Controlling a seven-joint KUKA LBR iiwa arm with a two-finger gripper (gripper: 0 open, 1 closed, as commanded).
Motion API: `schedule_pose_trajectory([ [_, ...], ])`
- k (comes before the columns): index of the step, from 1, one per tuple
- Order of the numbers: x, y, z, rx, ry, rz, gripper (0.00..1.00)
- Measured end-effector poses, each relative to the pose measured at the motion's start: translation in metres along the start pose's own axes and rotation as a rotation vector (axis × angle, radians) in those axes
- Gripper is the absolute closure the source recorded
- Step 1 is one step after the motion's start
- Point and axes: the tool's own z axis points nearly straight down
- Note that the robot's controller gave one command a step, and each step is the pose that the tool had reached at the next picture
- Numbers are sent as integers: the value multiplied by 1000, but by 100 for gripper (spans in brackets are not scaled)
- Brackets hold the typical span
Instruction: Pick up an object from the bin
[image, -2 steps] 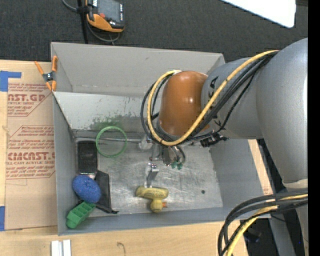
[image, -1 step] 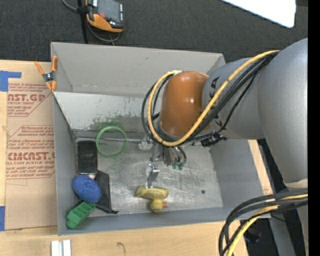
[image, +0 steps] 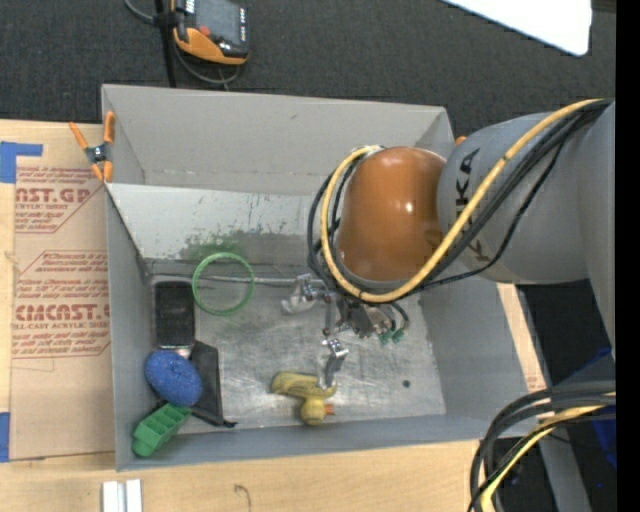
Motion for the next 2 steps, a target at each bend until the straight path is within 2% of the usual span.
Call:
schedule_pose_trajectory([
  [1, 23, -1, 21, 2, -9, -190, 0],
  [2, 33, 6, 83, -2, -4, -410, 100],
])
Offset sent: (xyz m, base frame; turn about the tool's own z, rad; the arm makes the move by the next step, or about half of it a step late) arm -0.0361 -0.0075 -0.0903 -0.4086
